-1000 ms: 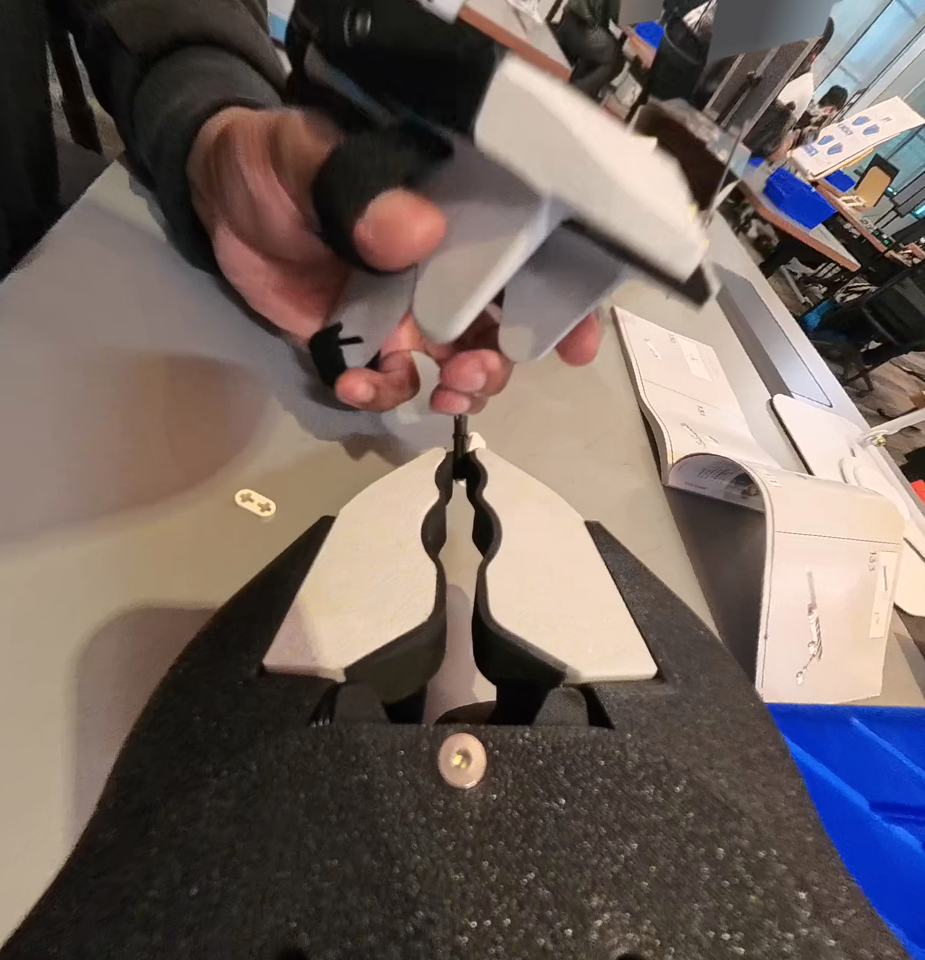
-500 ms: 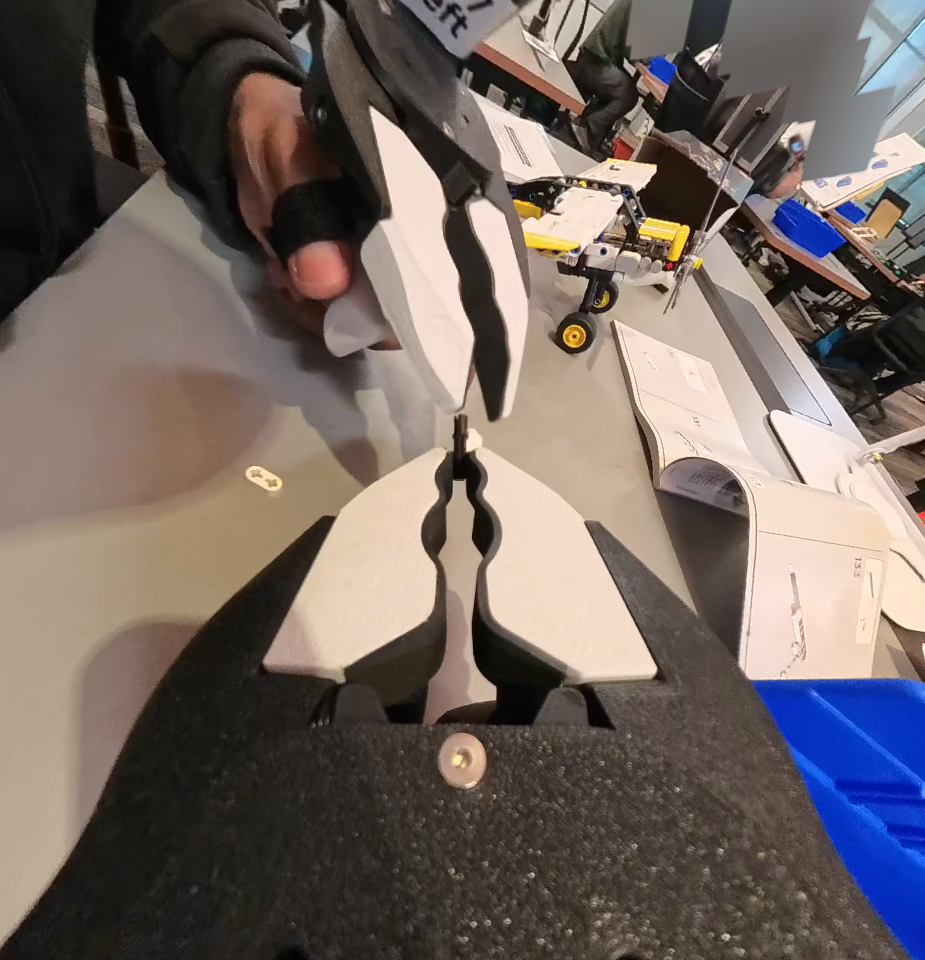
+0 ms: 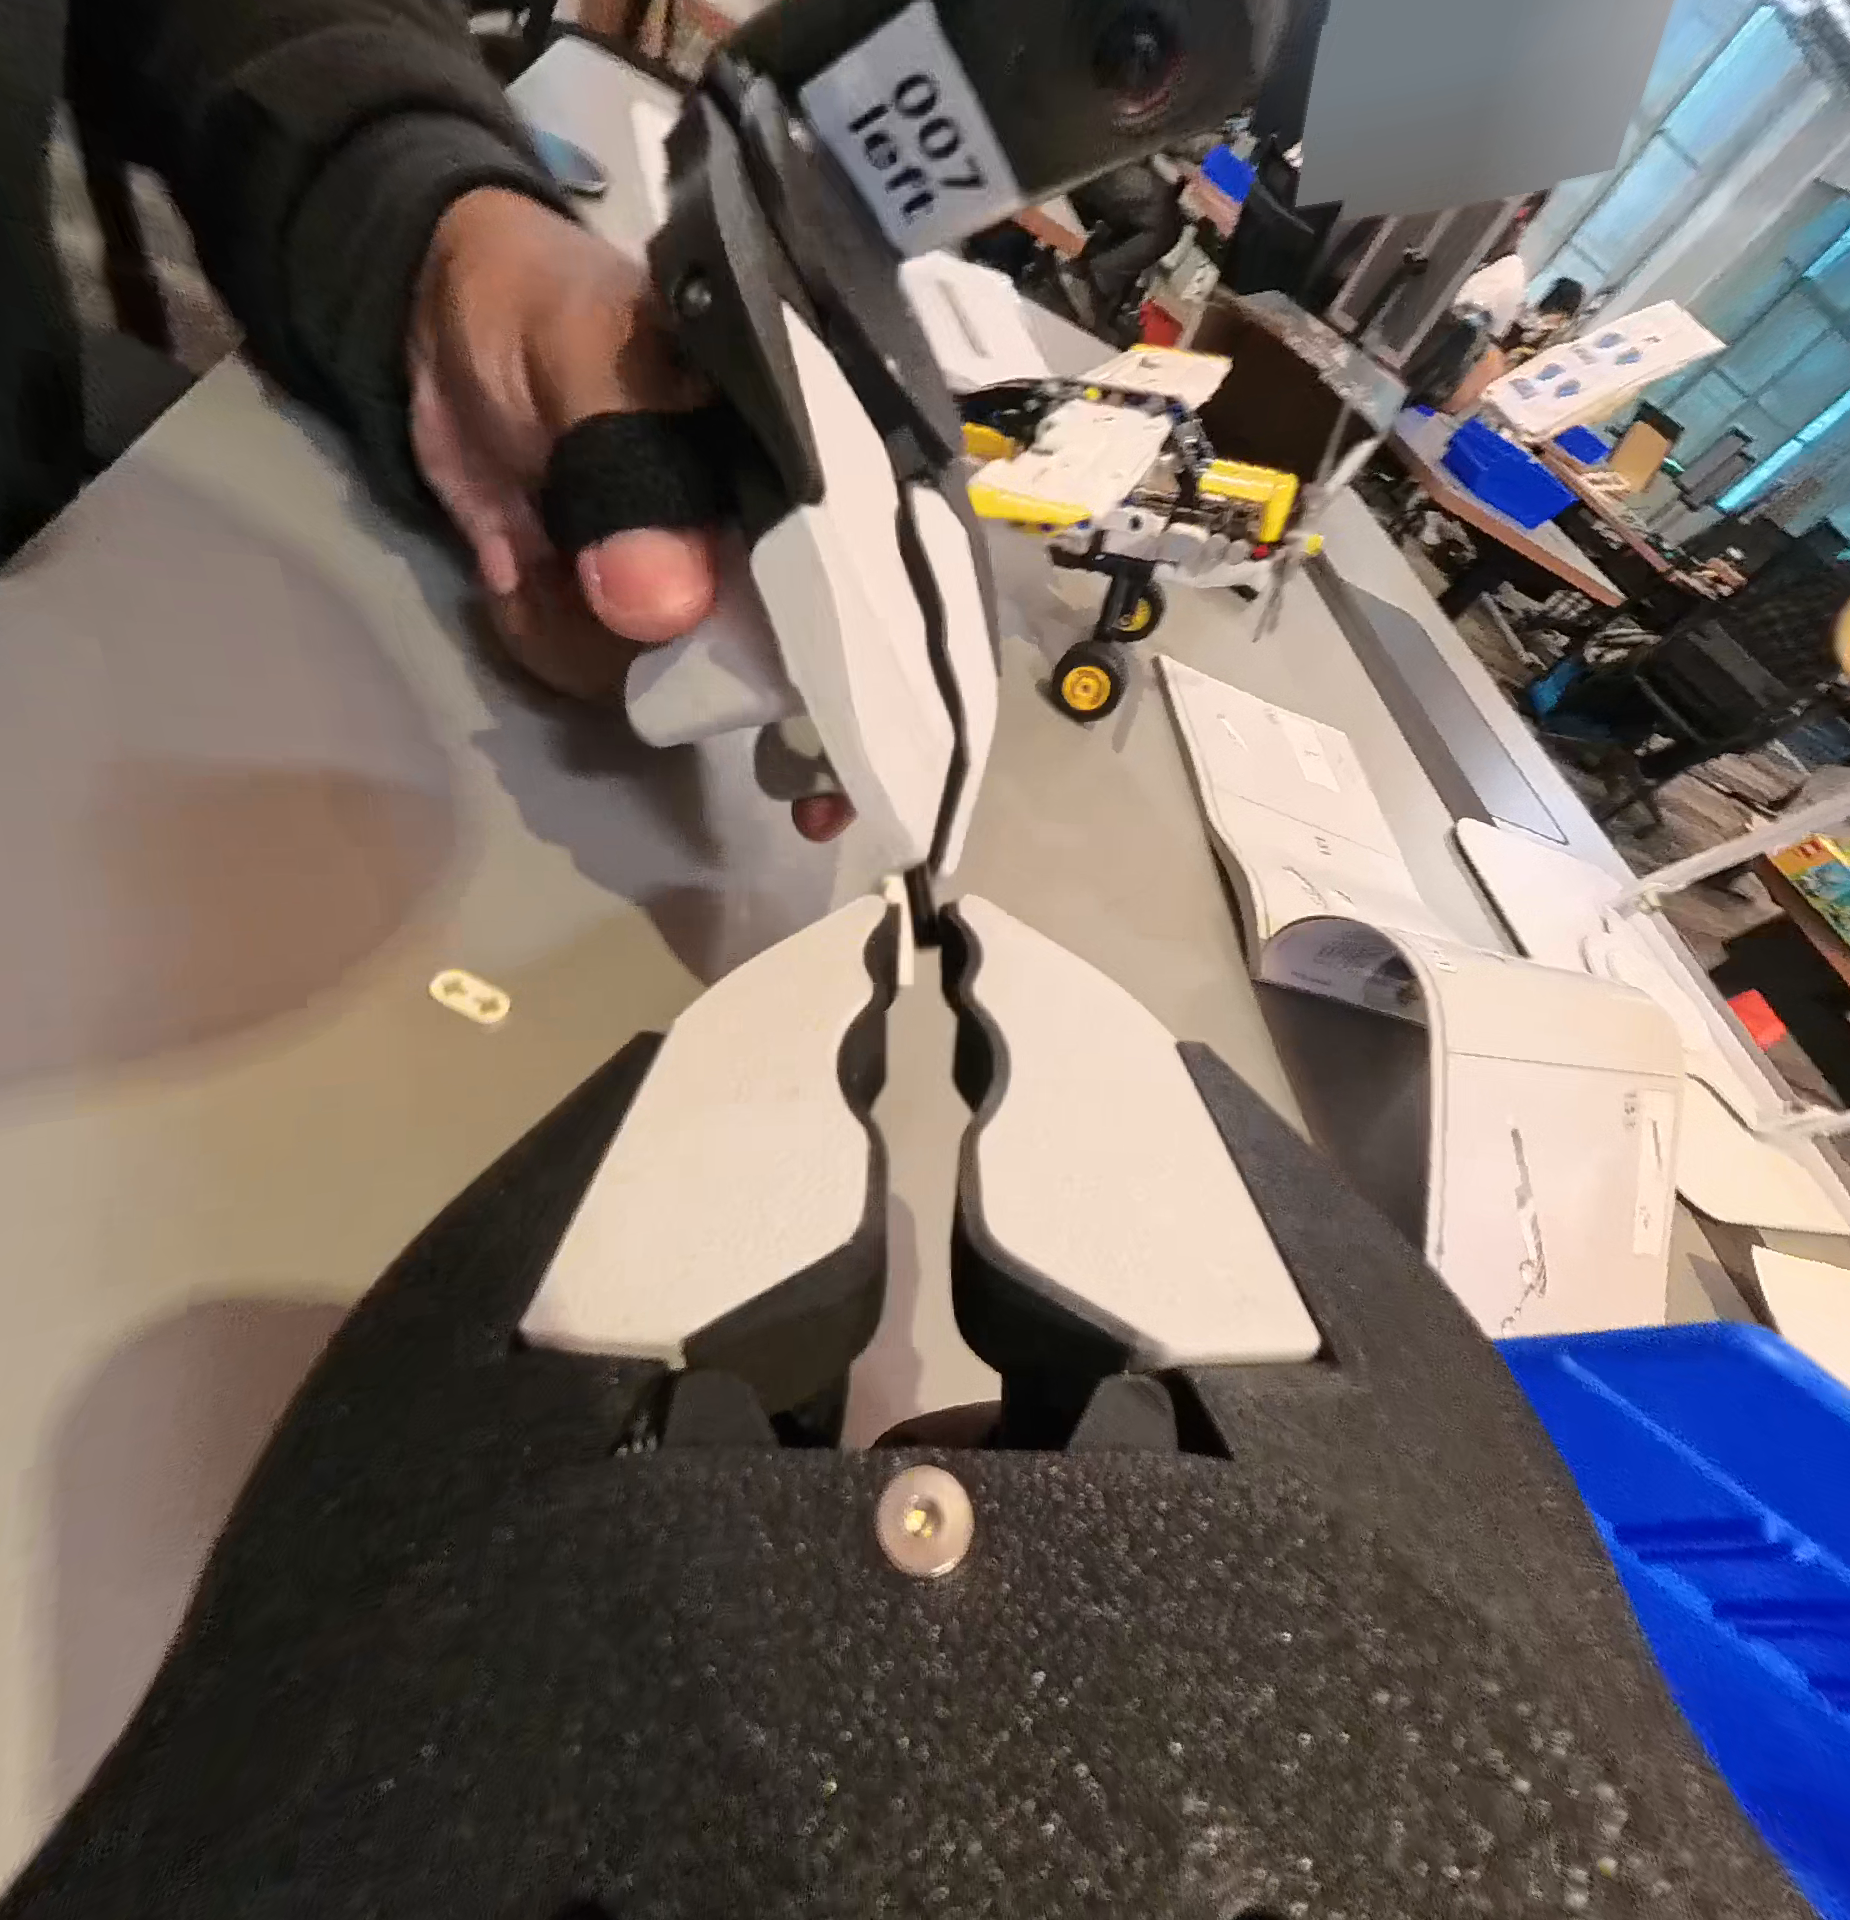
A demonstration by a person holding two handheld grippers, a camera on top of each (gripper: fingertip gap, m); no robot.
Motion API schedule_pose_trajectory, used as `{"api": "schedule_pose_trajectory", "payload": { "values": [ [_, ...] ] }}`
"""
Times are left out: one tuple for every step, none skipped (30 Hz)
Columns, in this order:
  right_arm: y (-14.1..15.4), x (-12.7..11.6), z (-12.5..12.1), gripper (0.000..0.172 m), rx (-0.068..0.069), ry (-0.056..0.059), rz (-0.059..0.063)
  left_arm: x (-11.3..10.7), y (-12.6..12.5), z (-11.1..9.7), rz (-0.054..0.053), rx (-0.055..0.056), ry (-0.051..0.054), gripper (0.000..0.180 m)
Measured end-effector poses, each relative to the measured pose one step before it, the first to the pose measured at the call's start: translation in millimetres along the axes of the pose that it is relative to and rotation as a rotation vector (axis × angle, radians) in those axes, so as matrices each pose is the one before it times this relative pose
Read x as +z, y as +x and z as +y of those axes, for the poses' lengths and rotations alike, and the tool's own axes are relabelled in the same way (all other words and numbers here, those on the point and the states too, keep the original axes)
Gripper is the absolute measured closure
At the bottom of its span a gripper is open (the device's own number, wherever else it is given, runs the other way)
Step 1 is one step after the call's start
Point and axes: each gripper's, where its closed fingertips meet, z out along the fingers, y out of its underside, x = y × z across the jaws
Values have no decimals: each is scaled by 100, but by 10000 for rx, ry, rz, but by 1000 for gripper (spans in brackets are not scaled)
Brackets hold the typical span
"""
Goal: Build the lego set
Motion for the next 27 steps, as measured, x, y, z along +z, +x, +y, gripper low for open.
{"api": "schedule_pose_trajectory", "payload": {
  "values": [
    [362, -25, -136, 158, 223, -22, 147, -336, 170, -1326, 144, -320, 700, 176],
    [161, 10, -101, 153, 168, -38, 39, -377, 410, -1645, 282, -313, 871, 176],
    [-40, 73, -214, 153, 123, 45, -21, -361, 494, -1861, 332, -351, 1007, 176],
    [-236, 169, -331, 153, 95, 112, -59, -290, 338, -1841, 246, -377, 1022, 176],
    [-463, 283, -427, 153, 41, 133, -126, -190, 63, -1723, 121, -444, 995, 176],
    [-604, 365, -508, 153, -50, 143, -121, -198, 231, -1741, 342, -631, 1079, 176],
    [-659, 399, -560, 153, -147, 154, -91, -237, 464, -1767, 589, -788, 1181, 176],
    [-685, 393, -591, 153, -205, 156, -72, -176, 26, -1404, 264, -705, 920, 176],
    [-650, 368, -546, 153, -219, 148, -44, -95, -351, -884, -42, -431, 559, 176],
    [-556, 341, -464, 153, -210, 124, -16, -87, -81, -744, 127, -301, 526, 176],
    [-417, 296, -325, 153, -191, 66, 34, -51, 71, -471, 198, -379, 398, 176],
    [-284, 251, -184, 153, -167, -5, 70, 19, 23, -75, 140, -335, 134, 176],
    [-190, 191, -69, 153, -148, -46, 76, 41, 1, 148, 85, -181, 26, 176],
    [-73, 84, -25, 152, -156, -42, 106, 41, -89, 288, 5, -65, -52, 176],
    [50, 11, -22, 151, -163, -26, 138, 26, -18, 272, 37, -75, -36, 176],
    [52, -38, 14, 151, -133, -38, 91, 41, 67, 269, 99, -107, -27, 176],
    [-22, -35, 71, 151, -90, -54, -8, 55, 71, 302, 93, -84, -75, 176],
    [-109, -38, 26, 150, -45, -17, -60, 86, 20, 276, 41, 5, -79, 176],
    [-233, -26, -46, 151, 4, 38, -148, 76, 35, 215, 48, 14, -58, 176],
    [-323, 20, -62, 151, 79, 34, -201, 63, 62, 163, 69, -14, -33, 176],
    [-281, 81, -67, 150, 140, 28, -157, 54, 14, 190, 26, 13, -63, 176],
    [-297, 55, -88, 150, 121, 30, -162, 29, -47, 210, -13, -79, -71, 176],
    [-232, 14, -60, 151, 105, 41, -141, 26, -117, 265, -61, -140, -127, 176],
    [-192, -28, -49, 153, 181, 63, -152, 37, -112, 251, -32, -118, -107, 176],
    [-204, -34, -34, 156, 329, 77, -207, 39, -98, 232, -54, -62, -111, 176],
    [-191, -22, -49, 158, 396, 95, -220, 44, 64, 139, 14, 11, -74, 176],
    [-147, -11, -106, 160, 308, 119, -144, 68, 212, 122, 92, 10, -82, 175]
  ]
}}
